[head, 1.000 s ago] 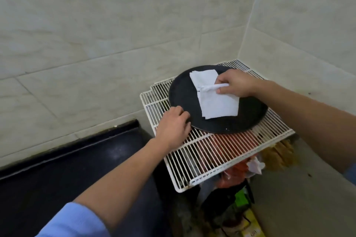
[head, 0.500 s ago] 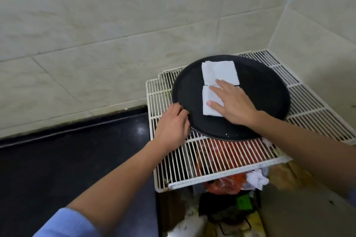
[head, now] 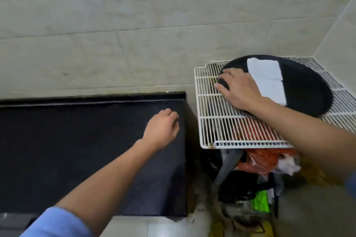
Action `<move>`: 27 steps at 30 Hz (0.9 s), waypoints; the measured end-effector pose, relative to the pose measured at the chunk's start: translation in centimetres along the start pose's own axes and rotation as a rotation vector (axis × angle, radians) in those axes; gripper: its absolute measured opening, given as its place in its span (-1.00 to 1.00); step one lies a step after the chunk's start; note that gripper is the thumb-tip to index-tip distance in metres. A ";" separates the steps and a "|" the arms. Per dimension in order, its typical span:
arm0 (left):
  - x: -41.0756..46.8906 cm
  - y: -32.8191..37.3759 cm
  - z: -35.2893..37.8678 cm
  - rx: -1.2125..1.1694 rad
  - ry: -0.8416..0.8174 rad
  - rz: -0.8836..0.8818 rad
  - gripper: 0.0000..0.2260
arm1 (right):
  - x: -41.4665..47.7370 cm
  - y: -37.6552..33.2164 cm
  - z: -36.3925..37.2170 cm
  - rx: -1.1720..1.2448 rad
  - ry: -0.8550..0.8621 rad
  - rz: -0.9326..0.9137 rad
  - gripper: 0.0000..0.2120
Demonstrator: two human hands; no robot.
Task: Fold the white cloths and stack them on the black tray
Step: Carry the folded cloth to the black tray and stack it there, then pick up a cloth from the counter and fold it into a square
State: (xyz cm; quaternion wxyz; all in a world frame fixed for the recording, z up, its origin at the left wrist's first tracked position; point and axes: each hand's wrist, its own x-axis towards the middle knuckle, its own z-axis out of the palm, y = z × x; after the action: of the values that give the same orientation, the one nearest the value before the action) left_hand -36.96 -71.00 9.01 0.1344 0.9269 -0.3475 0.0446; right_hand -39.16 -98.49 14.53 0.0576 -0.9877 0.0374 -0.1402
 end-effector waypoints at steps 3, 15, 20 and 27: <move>-7.5 -5.3 -1.9 0.049 -0.028 -0.123 -0.80 | -1.1 -8.9 1.6 0.044 -0.044 -0.135 -0.52; -39.6 -23.2 -10.5 0.147 -0.006 -0.692 -0.83 | -7.2 -43.4 9.0 0.145 -0.264 -0.586 -0.62; -48.5 -28.0 -11.5 0.136 0.029 -0.889 -0.80 | -7.0 -54.9 11.2 0.149 -0.314 -0.759 -0.61; -57.3 -36.9 -13.6 0.140 0.008 -1.106 -0.76 | -4.7 -71.6 16.9 0.193 -0.400 -0.946 -0.65</move>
State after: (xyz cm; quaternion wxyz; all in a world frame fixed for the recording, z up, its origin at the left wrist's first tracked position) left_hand -55.86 -4.31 3.91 0.0775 0.9777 0.1952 -0.0059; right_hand -34.76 -25.35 6.01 0.0847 -0.8943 -0.4377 0.0378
